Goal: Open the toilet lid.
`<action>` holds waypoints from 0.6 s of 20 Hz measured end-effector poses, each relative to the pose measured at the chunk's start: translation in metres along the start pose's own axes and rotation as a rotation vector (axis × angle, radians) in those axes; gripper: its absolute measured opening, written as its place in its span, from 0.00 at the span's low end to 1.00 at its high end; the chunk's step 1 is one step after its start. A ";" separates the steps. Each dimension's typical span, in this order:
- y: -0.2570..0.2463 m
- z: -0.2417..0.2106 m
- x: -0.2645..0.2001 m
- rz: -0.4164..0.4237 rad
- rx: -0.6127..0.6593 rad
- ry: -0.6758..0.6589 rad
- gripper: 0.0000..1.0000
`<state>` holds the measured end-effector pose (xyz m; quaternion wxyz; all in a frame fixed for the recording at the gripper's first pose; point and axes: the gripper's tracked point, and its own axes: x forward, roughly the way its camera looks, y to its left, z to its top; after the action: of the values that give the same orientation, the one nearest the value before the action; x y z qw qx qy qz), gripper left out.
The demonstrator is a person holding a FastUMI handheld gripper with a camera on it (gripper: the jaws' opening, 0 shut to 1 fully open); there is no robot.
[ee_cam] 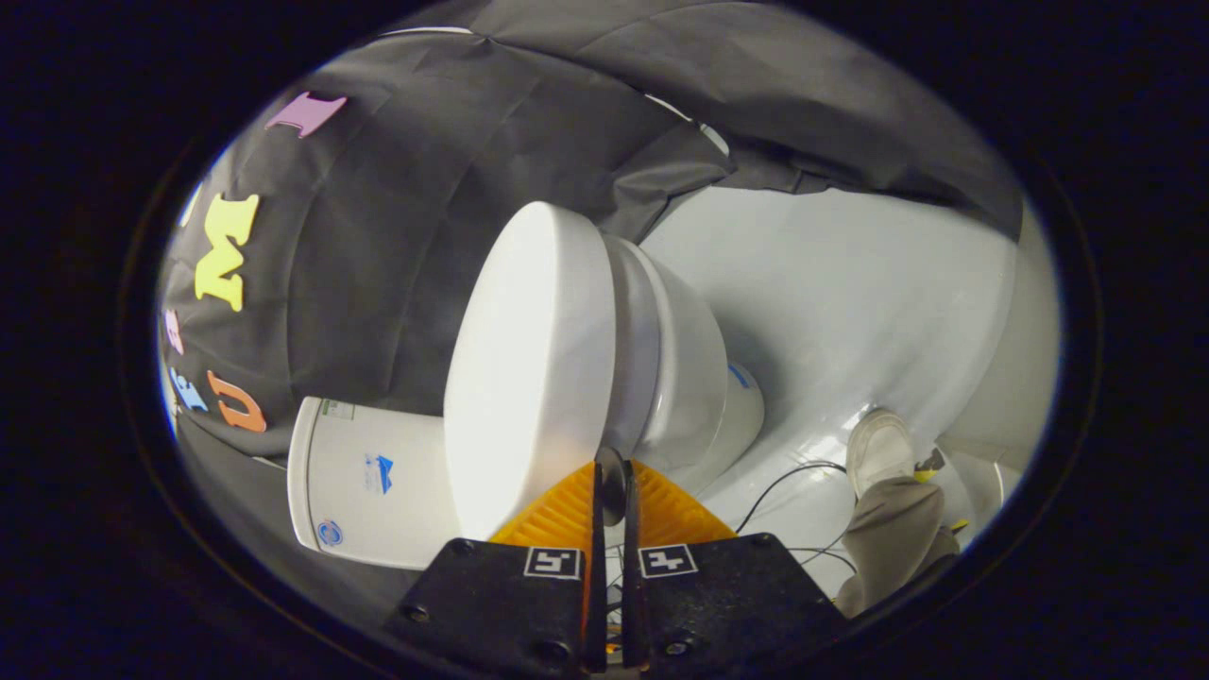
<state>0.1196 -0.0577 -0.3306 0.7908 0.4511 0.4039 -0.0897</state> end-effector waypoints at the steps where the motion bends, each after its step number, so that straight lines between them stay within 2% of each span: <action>1: 0.002 0.003 -0.002 0.012 0.009 -0.003 0.08; 6: 0.027 0.006 -0.021 0.089 -0.034 -0.038 0.07; 12: 0.037 0.010 -0.027 0.069 -0.087 -0.063 0.07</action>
<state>0.1259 -0.0499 -0.2847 0.8244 0.4272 0.3665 -0.0588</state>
